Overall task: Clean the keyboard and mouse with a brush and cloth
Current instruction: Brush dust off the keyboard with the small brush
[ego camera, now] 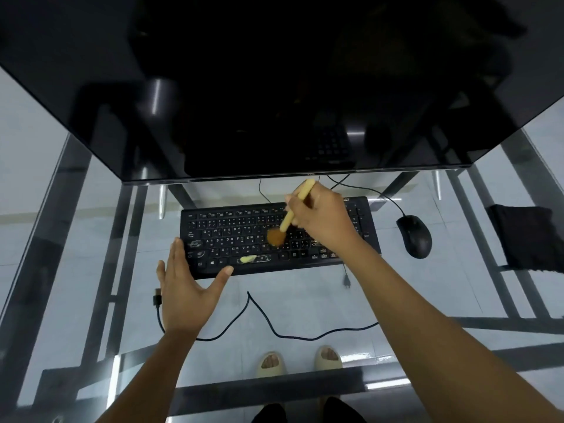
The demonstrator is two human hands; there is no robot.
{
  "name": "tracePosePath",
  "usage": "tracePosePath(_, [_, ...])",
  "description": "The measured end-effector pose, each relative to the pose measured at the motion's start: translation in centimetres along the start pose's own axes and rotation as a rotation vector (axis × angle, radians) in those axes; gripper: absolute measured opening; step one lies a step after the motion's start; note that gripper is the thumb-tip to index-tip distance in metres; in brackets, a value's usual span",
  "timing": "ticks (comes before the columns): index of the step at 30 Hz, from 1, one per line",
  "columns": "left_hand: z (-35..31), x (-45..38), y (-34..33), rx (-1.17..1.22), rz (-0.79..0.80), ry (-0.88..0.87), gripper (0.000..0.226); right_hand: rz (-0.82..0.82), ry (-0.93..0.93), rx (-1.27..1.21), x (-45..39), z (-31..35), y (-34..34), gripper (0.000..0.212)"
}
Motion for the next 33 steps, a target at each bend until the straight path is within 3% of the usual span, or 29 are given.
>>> tracePosePath(2, [0.1,0.1,0.0,-0.015,-0.006,-0.002,0.102,0.054,0.012,0.137,0.2,0.1,-0.7,0.019])
tracePosePath(3, [0.0,0.1,0.1,-0.022,-0.01,-0.006,0.101,0.006,0.028,0.213,0.5,0.3,-0.4,0.02])
tracePosePath(6, [-0.5,-0.1,0.2,-0.027,-0.029,-0.02,0.098,-0.078,0.043,0.081,1.1,0.3,1.3,0.011])
tracePosePath(8, [-0.4,-0.2,0.1,-0.029,-0.032,-0.009,0.096,0.137,-0.004,-0.018,1.0,-0.1,-0.1,0.005])
tracePosePath(10, [-0.4,-0.1,0.1,-0.04,-0.031,-0.006,0.095,0.292,-0.02,0.086,1.4,-0.4,-1.5,0.003])
tracePosePath(12, [-0.4,0.0,0.1,-0.04,-0.027,0.002,0.096,0.138,0.059,0.198,1.5,0.4,-0.4,0.006])
tracePosePath(14, [-0.7,0.1,0.0,-0.041,-0.018,0.0,0.097,-0.026,0.131,0.156,1.6,1.1,1.2,0.006])
tracePosePath(18, [-0.6,0.1,0.0,-0.062,-0.006,0.009,0.105,0.117,0.093,0.238,0.9,0.9,-0.3,0.008])
tracePosePath(21, [-1.0,0.3,0.1,-0.066,-0.011,0.004,0.109,-0.056,0.155,0.214,0.8,1.5,0.6,0.007])
tracePosePath(23, [-1.2,0.2,0.1,-0.071,-0.019,-0.003,0.11,0.015,0.097,0.098,0.1,1.3,-0.2,0.005])
tracePosePath(25, [-1.0,0.2,0.1,-0.067,-0.017,0.015,0.111,0.162,0.093,0.144,-0.3,1.9,-2.1,0.005])
tracePosePath(29, [-0.9,0.4,0.0,-0.052,-0.018,0.016,0.112,0.01,0.199,0.089,-0.7,4.0,-2.0,0.005])
tracePosePath(31, [-0.7,0.3,0.1,-0.05,-0.026,0.011,0.112,0.14,0.109,-0.001,-1.4,3.8,-3.9,0.005])
tracePosePath(33, [-0.7,0.2,0.0,-0.073,-0.026,-0.009,0.112,0.266,0.095,0.12,-1.4,3.8,-6.1,0.006])
Point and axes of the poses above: each hand's wrist, its own x-axis away from the middle knuckle, its own y-axis out of the back of the hand, z = x × y, the point moved 9 cm from there along -x, towards the middle knuckle, and after that the axes turned 10 degrees about z, right-handed, at the moved point
